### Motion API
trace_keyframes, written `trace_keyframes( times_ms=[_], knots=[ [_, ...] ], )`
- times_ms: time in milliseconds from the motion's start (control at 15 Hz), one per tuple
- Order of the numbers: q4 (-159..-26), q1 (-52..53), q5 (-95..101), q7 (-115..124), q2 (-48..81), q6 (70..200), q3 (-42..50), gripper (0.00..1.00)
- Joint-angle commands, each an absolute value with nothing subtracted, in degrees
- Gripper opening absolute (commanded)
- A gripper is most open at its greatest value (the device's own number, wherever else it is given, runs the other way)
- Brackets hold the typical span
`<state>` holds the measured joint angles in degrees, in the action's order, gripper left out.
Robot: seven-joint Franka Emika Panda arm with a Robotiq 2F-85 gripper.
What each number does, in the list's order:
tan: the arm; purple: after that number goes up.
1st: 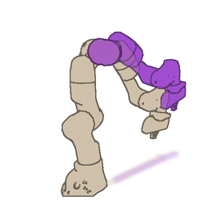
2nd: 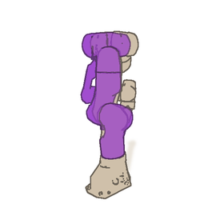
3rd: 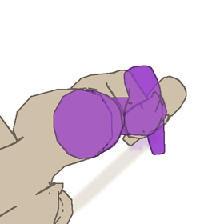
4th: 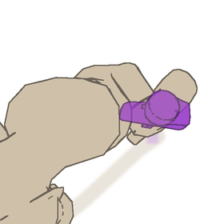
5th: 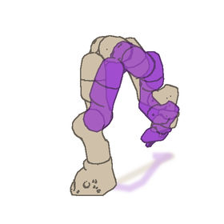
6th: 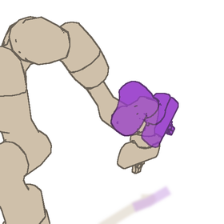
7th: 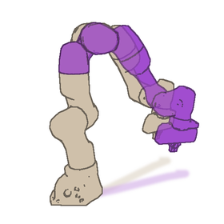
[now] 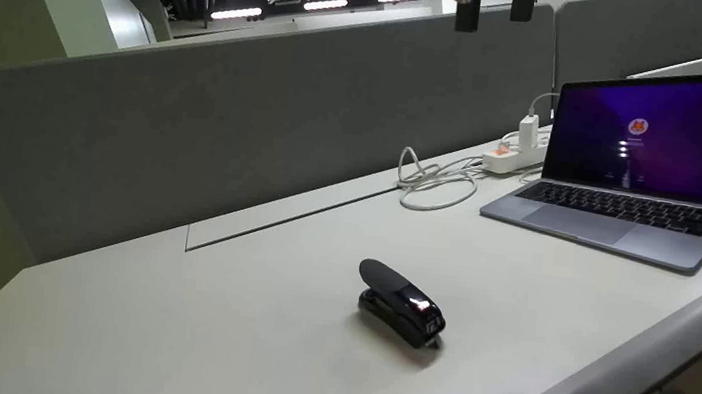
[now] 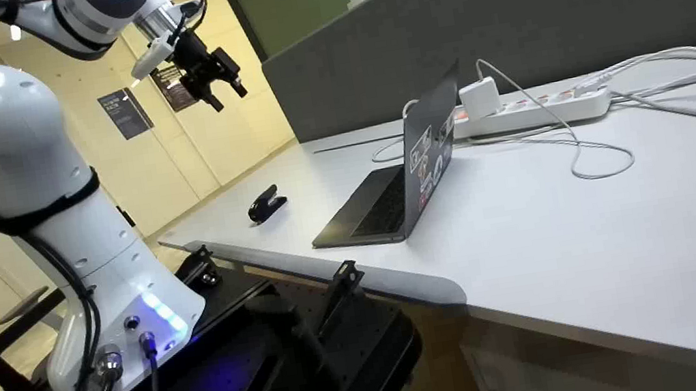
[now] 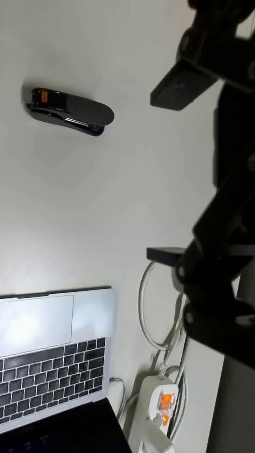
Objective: Close the laptop fully
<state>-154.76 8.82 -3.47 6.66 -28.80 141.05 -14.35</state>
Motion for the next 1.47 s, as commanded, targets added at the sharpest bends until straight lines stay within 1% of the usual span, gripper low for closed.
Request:
trace_keyframes(
  times_ms=[0, 667, 800, 1000, 1133, 1400],
  knots=[
    [-154.68, 9.69, -2.78, 7.14, -28.73, 140.90, -13.44, 1.00],
    [-154.68, 9.69, -2.78, 7.14, -28.73, 140.90, -13.44, 1.00],
    [-156.26, 10.95, -6.66, 4.74, -29.80, 143.41, -9.96, 1.00],
    [-157.50, 11.90, -11.82, -2.41, -30.58, 142.70, -3.02, 1.00],
    [-157.99, 8.71, -10.38, -5.40, -31.59, 140.31, -0.11, 1.00],
    [-158.33, -0.20, -1.52, -8.48, -32.76, 138.19, 3.58, 1.00]
  ],
)
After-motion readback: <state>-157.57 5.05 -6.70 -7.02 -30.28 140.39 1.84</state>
